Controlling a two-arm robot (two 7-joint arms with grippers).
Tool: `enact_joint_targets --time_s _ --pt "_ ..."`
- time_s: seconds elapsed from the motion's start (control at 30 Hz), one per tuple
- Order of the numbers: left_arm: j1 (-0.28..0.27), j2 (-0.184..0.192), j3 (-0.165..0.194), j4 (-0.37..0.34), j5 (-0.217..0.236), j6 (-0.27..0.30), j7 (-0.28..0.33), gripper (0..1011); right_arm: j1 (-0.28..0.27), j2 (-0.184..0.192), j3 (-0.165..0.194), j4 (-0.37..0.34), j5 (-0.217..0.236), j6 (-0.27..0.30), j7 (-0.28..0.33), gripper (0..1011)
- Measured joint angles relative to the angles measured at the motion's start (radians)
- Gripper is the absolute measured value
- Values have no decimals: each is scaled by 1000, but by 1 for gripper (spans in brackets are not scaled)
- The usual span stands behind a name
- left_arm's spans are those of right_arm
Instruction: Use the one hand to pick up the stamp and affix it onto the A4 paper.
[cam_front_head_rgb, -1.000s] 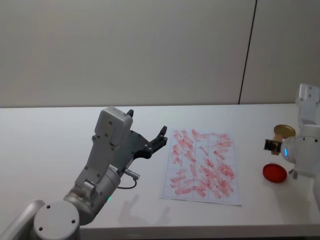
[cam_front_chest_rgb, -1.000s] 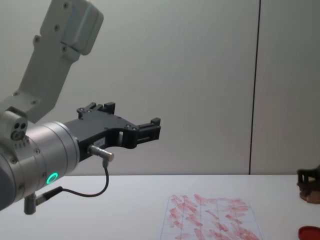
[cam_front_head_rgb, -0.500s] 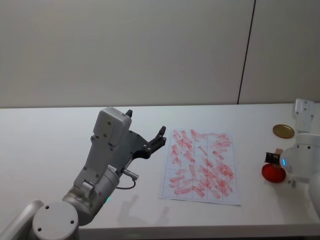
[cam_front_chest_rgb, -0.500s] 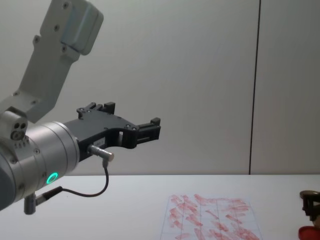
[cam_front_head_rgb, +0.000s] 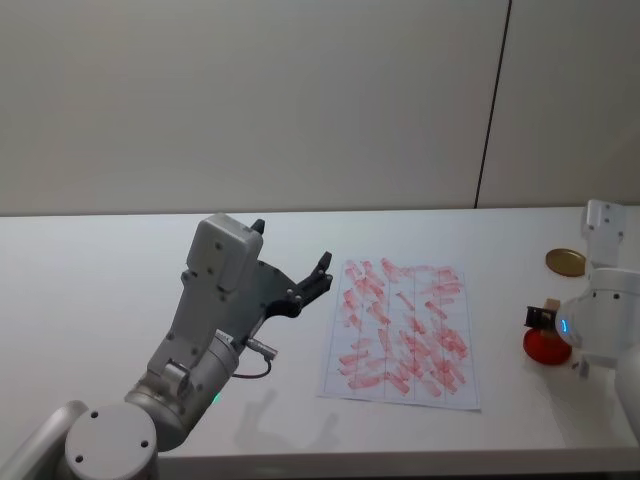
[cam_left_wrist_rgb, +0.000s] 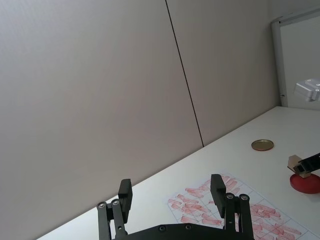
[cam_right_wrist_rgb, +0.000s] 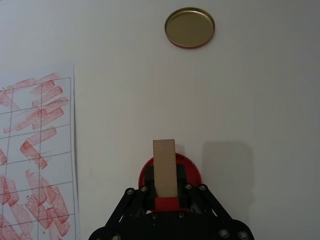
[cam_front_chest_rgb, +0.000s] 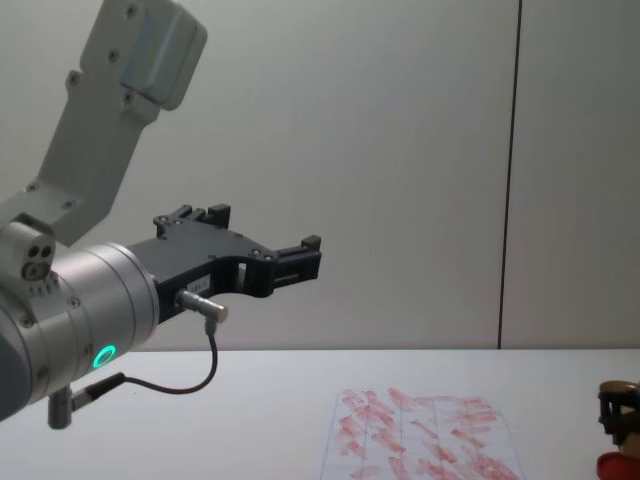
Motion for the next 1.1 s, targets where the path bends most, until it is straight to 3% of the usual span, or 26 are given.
enact_joint_targets --time_s 0.27,0.53,0.73,1.1 --pt "0 0 0 0 0 0 0 993 -33 -7 4 -72 12 31 -7 218" --pt "0 0 0 0 0 0 0 993 -47 -11 9 -95 20 43 -16 232" --pt "0 0 0 0 0 0 0 993 -49 -14 14 -94 24 42 -24 393" --pt "0 0 0 0 0 0 0 993 -49 -18 18 -94 23 27 -28 779"
